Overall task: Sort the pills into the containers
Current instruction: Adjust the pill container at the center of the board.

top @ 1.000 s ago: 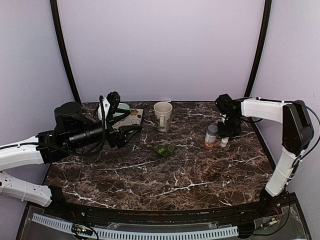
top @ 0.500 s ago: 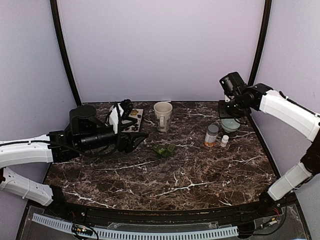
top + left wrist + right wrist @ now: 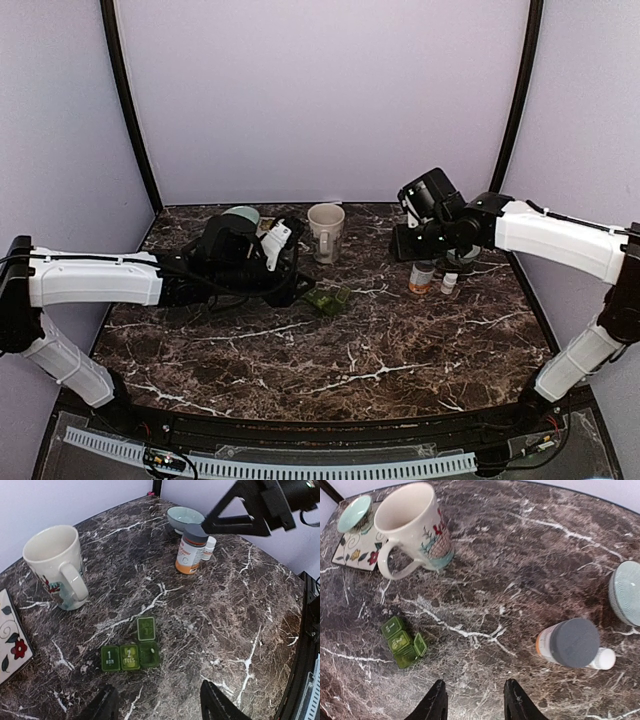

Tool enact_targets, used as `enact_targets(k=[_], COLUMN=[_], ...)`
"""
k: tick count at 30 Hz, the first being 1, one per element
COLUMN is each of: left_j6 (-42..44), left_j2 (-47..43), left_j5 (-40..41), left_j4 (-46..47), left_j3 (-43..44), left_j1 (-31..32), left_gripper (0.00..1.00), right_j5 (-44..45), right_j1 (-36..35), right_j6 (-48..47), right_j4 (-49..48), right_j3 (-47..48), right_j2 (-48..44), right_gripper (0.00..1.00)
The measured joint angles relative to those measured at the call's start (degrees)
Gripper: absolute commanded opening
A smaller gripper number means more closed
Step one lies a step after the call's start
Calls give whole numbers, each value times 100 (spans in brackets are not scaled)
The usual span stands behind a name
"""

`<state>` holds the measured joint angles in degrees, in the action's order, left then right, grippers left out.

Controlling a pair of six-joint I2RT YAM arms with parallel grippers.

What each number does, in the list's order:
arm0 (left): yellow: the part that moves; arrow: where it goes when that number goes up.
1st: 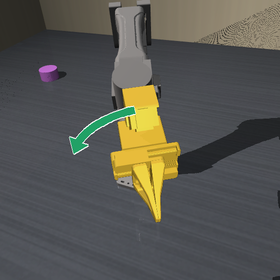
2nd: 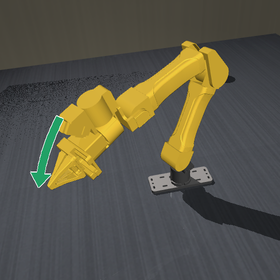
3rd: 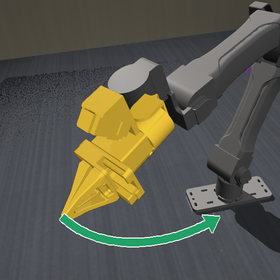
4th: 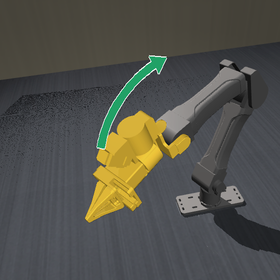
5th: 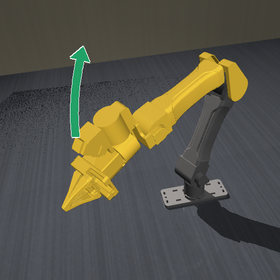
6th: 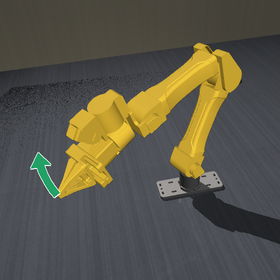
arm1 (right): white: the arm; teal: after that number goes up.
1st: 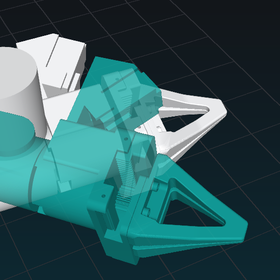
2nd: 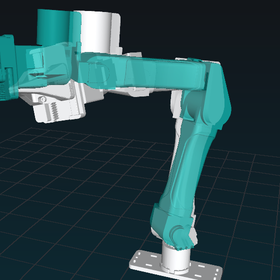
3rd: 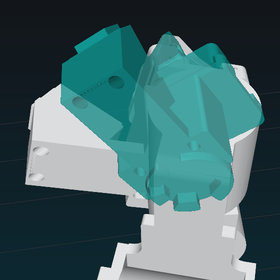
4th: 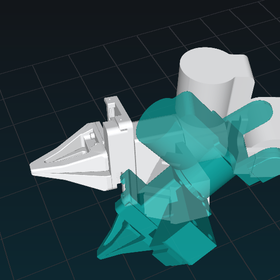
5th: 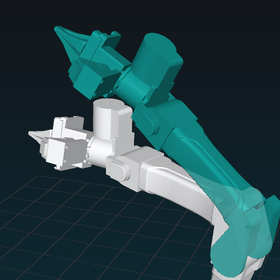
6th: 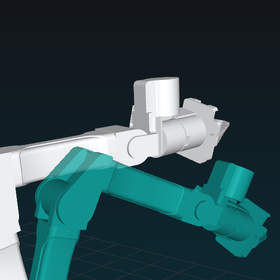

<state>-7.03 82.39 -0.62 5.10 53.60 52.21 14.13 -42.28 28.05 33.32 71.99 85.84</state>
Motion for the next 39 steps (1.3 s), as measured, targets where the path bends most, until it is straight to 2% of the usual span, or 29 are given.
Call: enact_targets(k=[10,13,15,27,39], left_j6=[-713,-785,-833,-957,-970], left_j2=[1211,1552,1794,2616,3003], left_j5=[-765,-960,-1104,-1738,-2017], left_j4=[-516,-664,-726,-872,-953], left_j3=[658,898,1054,1414,1775], left_j1=[-876,-909,-933,-1244,-1309], left_gripper=[57,47,45,44,44], right_j5=[-715,-879,-990,-1563,-1434], right_j1=[-181,-186,-186,-192,-197], right_j6=[166,210,245,271,494], right_j4=[-964,-1335,-1480,-2068,-2430], right_j3=[-492,-549,-601,-645,-758], right_j2=[693,872,973,1585,1593], right_gripper=[39,38,38,38,38])
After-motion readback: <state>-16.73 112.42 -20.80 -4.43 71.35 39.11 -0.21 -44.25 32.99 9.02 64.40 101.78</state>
